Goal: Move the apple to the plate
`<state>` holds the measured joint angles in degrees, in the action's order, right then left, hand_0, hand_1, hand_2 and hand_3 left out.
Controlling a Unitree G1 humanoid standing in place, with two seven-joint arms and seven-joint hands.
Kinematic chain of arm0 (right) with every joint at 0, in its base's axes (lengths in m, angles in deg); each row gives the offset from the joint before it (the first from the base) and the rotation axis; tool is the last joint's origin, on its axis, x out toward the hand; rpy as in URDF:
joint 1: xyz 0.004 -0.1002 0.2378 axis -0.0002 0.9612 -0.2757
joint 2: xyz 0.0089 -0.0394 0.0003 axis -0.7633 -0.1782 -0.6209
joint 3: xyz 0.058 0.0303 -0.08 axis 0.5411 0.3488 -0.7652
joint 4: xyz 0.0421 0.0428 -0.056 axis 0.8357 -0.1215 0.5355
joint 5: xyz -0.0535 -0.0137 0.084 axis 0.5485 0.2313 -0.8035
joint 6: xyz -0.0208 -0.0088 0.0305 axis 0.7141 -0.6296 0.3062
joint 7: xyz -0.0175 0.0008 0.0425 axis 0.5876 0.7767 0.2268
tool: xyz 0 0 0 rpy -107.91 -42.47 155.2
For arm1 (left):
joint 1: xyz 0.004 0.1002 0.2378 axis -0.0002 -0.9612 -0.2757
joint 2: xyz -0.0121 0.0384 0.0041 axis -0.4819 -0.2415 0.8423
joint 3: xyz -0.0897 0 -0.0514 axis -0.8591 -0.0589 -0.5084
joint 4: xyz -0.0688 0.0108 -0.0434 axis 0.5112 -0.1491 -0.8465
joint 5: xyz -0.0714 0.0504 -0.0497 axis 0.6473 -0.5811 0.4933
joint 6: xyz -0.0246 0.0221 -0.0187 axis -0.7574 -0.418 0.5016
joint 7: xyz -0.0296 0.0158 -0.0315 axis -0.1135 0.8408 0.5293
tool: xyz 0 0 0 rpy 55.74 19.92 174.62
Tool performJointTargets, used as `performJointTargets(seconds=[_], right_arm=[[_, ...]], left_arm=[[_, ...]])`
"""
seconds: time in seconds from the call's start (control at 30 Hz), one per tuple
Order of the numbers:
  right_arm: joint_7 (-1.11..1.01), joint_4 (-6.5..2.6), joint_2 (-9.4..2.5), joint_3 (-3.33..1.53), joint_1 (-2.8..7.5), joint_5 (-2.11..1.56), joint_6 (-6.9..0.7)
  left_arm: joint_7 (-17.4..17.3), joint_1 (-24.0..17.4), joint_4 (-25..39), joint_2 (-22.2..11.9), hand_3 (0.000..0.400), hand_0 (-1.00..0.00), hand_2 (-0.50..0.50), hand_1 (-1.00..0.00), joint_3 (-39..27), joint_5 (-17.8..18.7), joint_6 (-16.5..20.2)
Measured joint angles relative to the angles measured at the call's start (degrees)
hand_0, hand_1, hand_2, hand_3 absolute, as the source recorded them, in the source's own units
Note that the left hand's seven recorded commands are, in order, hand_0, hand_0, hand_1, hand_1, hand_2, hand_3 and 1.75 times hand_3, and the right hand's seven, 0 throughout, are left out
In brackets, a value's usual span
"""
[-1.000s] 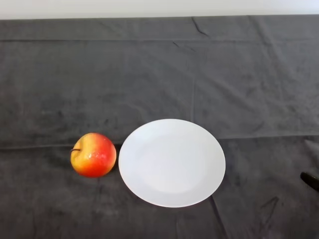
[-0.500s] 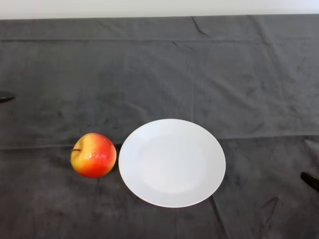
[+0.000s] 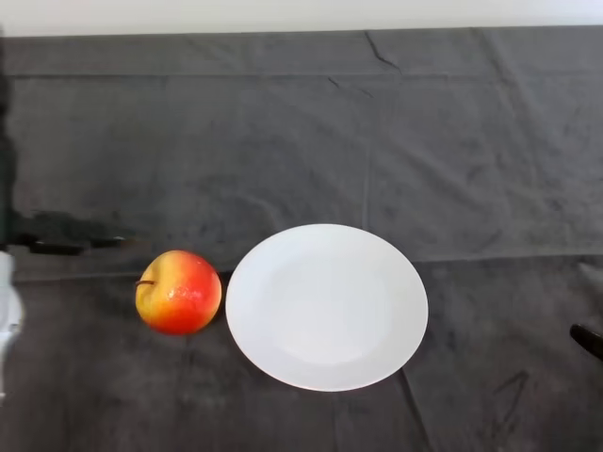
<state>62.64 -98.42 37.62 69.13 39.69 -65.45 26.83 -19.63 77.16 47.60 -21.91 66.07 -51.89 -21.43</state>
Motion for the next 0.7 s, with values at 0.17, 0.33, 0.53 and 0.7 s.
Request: performJointTargets(seconds=[0.17, 0.33, 0.53, 0.7], right_arm=[[-0.03, 0.16, 0.00, 0.12, 0.00, 0.07, 0.01], [-0.04, 0.31, 0.00, 0.26, 0.00, 0.14, 0.00], [-0.05, 0.34, -0.01, 0.29, 0.00, 0.60, 0.00], [-0.08, 0.46, -0.02, 0.31, 0.00, 0.66, 0.00]], left_arm=[[-1.77, -1.32, 0.51, 1.42, 0.000, 0.00, 0.00, 0.00, 2.56, -0.02, 0.81], [-3.72, -3.32, 0.50, 2.65, 0.000, 0.00, 0.00, 0.00, 4.94, -0.02, 1.26], [-6.12, -3.76, 0.50, 3.39, 0.000, 0.00, 0.00, 0.00, 7.44, -0.02, 2.59], [-7.76, -3.79, -0.39, 3.40, 0.000, 0.00, 0.00, 0.00, 8.09, -0.03, 2.89]])
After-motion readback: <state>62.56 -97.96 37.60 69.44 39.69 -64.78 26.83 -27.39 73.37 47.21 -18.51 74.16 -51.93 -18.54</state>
